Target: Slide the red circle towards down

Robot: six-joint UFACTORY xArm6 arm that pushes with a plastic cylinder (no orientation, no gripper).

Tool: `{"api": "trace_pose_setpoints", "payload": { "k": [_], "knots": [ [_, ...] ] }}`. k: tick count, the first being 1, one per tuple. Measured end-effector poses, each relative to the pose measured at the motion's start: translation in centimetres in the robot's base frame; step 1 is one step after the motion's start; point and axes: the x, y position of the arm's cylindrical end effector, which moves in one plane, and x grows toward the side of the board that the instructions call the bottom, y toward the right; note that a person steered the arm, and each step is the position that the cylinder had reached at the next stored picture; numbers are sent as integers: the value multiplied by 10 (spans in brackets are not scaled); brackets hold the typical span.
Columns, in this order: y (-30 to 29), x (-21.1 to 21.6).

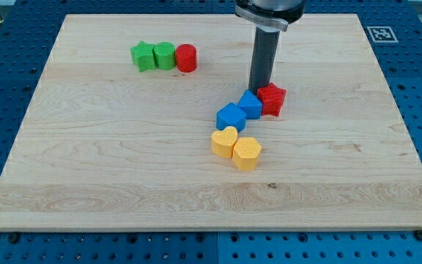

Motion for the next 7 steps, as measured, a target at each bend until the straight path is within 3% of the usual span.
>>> {"api": "trace_pose_setpoints", "payload": {
  "k": [1,2,3,4,7],
  "knots": [
    [0,-23],
    [-5,-74],
    [-58,-87],
    [-119,-92],
    [-143,-56]
  ]
}}
